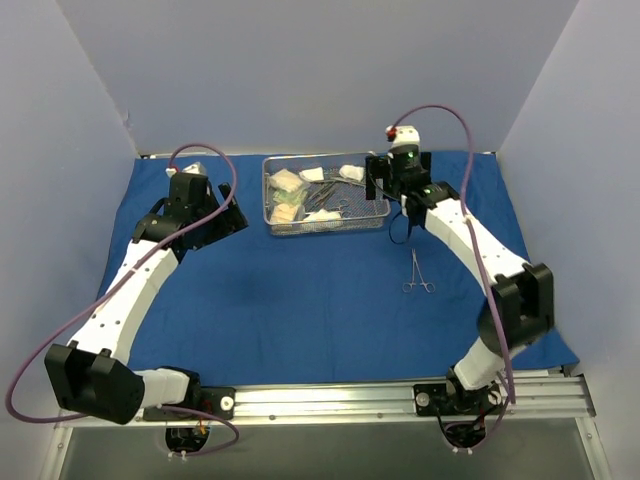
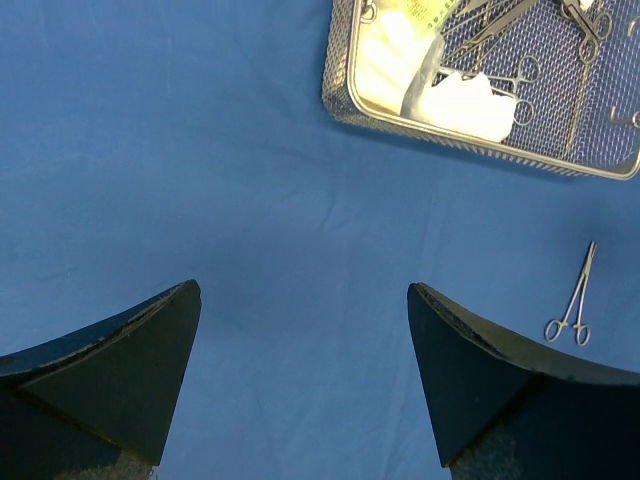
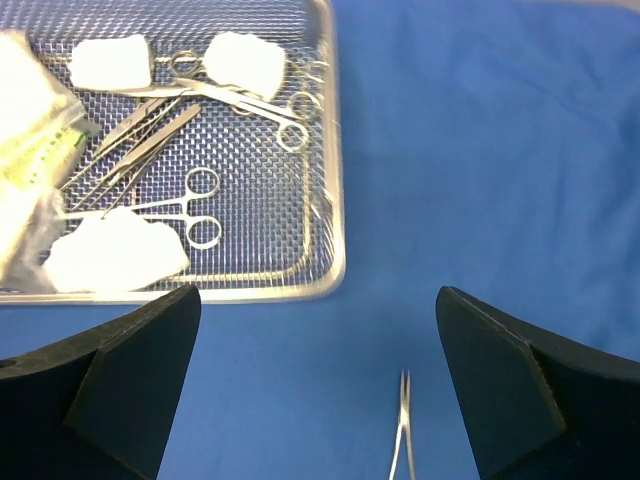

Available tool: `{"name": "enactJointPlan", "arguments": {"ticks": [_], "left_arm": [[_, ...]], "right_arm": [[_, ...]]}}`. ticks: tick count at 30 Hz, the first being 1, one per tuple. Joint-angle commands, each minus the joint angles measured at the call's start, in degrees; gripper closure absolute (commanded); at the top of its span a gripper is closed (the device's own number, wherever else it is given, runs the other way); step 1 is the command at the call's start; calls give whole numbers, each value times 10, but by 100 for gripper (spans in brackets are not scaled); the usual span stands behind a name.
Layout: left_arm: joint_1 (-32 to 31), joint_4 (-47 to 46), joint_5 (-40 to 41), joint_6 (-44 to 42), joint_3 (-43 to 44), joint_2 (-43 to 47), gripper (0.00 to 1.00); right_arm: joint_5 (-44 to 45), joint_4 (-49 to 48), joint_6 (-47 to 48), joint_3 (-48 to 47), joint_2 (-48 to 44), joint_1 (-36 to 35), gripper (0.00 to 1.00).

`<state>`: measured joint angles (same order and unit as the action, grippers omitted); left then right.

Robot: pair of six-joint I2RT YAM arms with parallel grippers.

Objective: Open and lay out the surgical kit
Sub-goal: Pick up the medical item from the container.

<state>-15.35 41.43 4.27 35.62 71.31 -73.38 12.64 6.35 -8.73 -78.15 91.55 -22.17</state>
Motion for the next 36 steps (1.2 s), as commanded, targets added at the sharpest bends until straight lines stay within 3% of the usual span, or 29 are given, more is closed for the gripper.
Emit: {"name": "enactJointPlan", "arguments": {"ticks": [1,5,10,15,20,27,30,36], "left_arm": [[0,-1,6,-11,40,-23,6],[3,3,6,-20,57,-42,6],[9,8,9,-26,67,-57,6],[14,17,12,-31,74,-74,6],[16,23,13,-33,79,-88,6],[18,23,8,-34,82,-106,6],[18,25,7,-34,82,-108,6],[19,27,12,-36,82,-107,6]], "right_arm": [[-50,-16,101,-60,91,0,0],[-129,-9,213,-141,179,6,0],[-189,74,230,-321,328,34,6],[-250,127,269,-434,435,49,11],[-261,126,296,-479,478,49,13],[-253,88,299,-506,524,49,25],[-236,74,291,-524,543,47,32],[-192,23,268,-532,566,32,34]]}}
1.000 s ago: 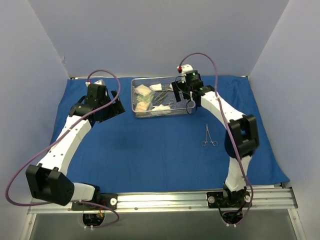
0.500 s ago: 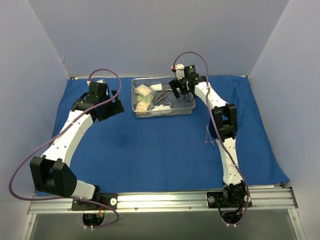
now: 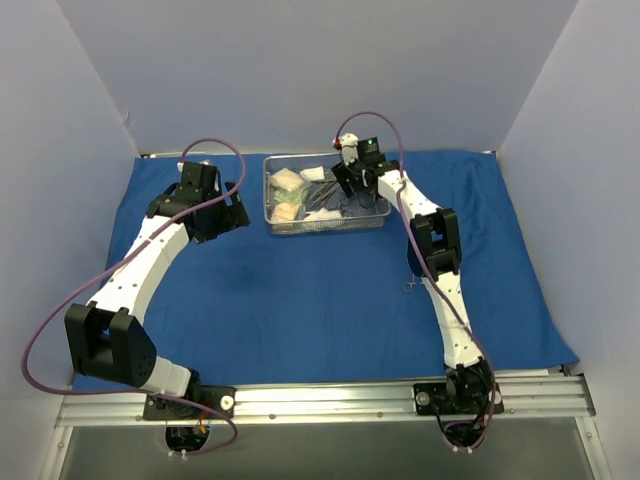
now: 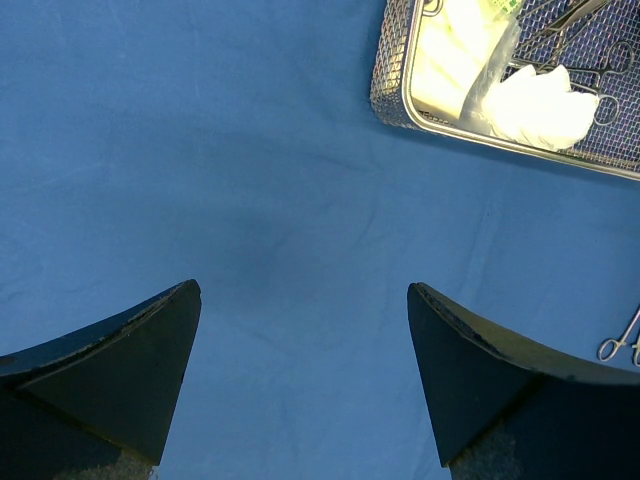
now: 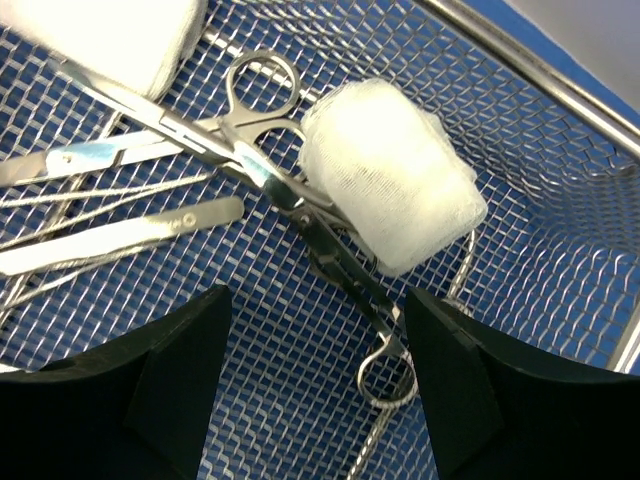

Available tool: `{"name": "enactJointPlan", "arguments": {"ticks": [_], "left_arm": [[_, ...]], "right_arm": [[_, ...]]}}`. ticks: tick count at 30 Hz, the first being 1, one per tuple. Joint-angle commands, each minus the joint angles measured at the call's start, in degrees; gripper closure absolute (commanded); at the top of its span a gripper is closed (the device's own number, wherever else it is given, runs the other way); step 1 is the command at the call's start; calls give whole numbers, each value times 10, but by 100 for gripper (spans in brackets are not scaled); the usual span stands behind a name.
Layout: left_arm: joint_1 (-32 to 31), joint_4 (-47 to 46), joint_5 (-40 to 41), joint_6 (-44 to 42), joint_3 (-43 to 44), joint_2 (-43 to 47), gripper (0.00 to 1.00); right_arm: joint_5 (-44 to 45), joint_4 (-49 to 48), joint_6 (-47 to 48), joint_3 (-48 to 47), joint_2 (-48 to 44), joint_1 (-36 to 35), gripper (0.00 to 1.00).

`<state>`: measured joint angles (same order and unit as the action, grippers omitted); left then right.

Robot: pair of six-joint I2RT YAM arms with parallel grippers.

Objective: Open and lay out the surgical kit
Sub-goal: Pick up the medical item from the container.

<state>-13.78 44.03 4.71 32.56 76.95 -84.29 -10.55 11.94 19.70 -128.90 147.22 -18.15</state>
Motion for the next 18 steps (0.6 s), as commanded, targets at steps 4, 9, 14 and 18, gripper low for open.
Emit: {"name": "enactJointPlan", "arguments": {"ticks": [4,9,14,18], "left_arm": [[3,5,14,-7,28,0,6],[3,6,17,-9,28,1,6],[3,7,14,-10,28,-1,6],[3,7,13,-10,26,0,6]], "right_arm": [[56,-43,-43,-41,24,-14,37],[65,-46,-65,-40,33,-13,48],[65,-44,-73,-37,40,-9,56],[61,-46,-81,-37,44,-5,59]]}}
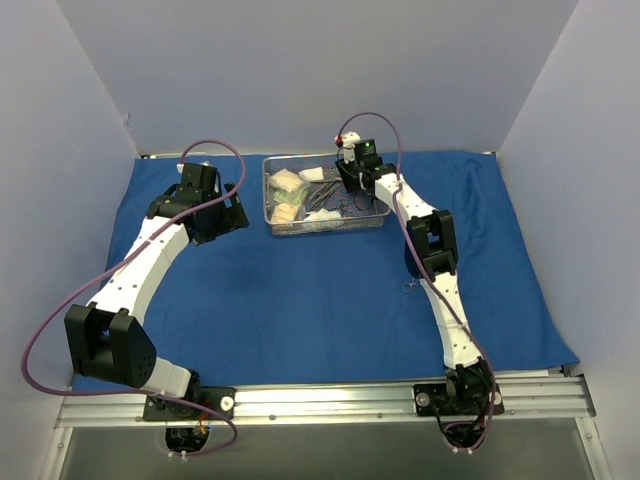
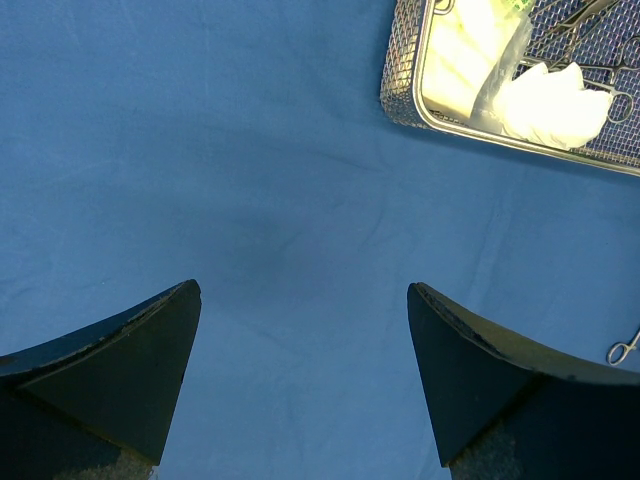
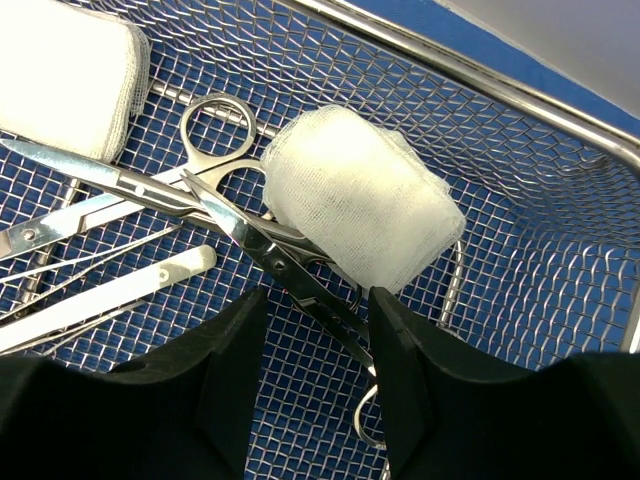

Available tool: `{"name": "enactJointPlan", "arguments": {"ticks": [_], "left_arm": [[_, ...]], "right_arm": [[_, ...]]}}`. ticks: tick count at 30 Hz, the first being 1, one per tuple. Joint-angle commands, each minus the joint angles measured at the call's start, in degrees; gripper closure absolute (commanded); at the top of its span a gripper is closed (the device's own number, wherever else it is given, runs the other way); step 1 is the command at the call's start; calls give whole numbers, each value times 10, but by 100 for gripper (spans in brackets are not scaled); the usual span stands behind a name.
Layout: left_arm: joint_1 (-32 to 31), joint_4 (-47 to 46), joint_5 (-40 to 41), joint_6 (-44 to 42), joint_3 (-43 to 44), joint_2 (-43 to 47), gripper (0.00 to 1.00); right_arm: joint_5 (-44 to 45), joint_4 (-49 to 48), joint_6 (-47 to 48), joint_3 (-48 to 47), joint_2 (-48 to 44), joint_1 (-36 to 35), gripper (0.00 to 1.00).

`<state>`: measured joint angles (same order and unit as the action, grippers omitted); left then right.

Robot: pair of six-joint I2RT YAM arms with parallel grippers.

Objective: Open and lay out the surgical kit
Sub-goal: Pick up the medical item from the container.

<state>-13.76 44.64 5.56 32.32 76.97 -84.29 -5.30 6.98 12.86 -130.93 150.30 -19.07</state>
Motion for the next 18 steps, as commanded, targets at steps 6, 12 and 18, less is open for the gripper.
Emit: {"name": "enactJointPlan", "arguments": {"ticks": [6,12,18], "left_arm": [[3,4,6,-9,23,0,6],[3,6,9,-9,20,3,6],[3,5,9,-9,19,7,6]], "right_arm": [[-2,-3,-5,-19,16,4,68],[-12,-9,-1,-1,3,0,85],[12,-12,16,16,-19,-12,99]]}}
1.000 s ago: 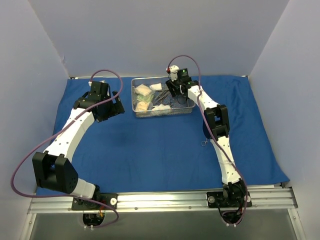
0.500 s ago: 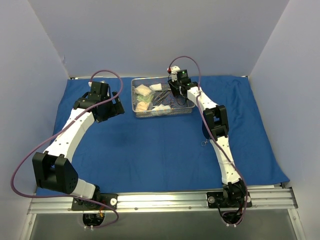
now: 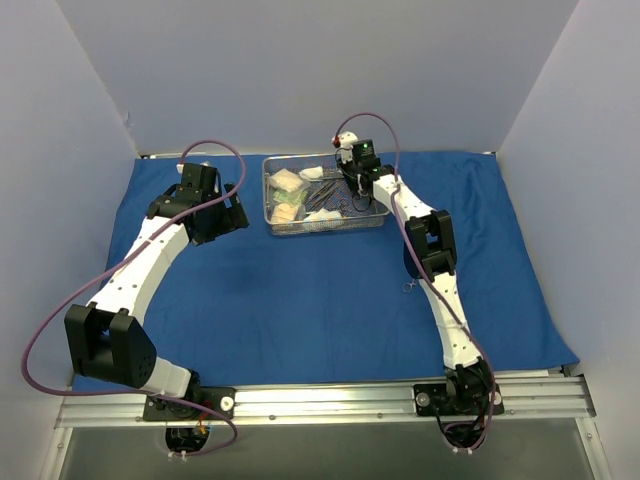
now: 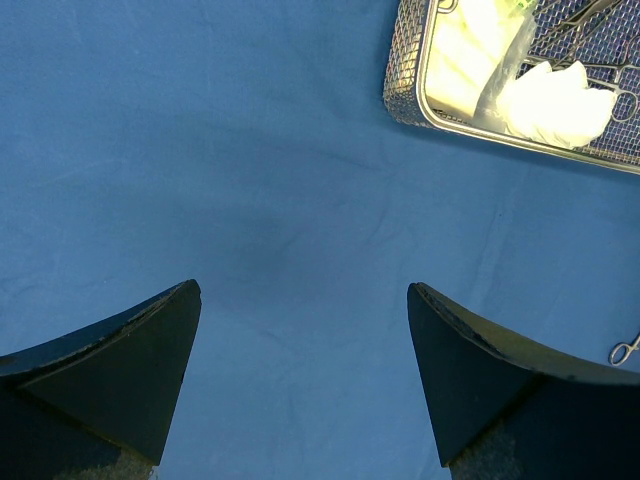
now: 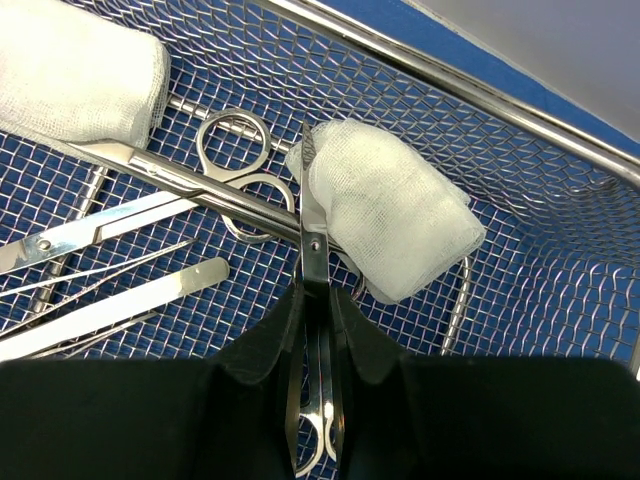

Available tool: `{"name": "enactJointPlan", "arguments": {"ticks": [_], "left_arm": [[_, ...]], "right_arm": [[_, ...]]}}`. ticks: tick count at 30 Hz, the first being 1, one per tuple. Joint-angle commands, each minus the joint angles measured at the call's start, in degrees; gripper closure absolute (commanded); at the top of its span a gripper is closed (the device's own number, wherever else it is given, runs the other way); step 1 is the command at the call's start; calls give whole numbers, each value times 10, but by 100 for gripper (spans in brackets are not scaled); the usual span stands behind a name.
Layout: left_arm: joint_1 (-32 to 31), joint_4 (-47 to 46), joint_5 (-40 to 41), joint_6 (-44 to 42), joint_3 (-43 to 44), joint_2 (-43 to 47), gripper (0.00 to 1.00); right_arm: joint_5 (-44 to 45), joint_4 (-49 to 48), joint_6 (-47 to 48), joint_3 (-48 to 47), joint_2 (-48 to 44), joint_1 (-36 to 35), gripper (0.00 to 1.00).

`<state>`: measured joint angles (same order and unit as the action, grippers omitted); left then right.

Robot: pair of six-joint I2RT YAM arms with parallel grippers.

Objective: Open and lay out the surgical kit
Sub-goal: Pick up the medical item from the container.

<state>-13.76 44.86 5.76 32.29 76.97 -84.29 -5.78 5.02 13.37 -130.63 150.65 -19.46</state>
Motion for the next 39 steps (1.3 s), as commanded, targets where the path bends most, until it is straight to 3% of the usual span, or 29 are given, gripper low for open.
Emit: {"name": "enactJointPlan", "arguments": {"ticks": [1,12,18,31,39], "left_arm": [[3,3,7,-7,18,6,6],[3,1,8,-7,14,12,6],[2,-1,7,-6,12,16,6],[2,-4,4,-4,10,29,6],[2,-7,0,0,6,39,6]], "right_arm": [[19,5,16,19,-27,-12,100],[97,-43,16,94,-110,-41,100],[124,-128,4,173,-172,-51,100],[160,-135,-40,206,-249,-65,100],[180,-106,-133,263,-338,-69,100]]}}
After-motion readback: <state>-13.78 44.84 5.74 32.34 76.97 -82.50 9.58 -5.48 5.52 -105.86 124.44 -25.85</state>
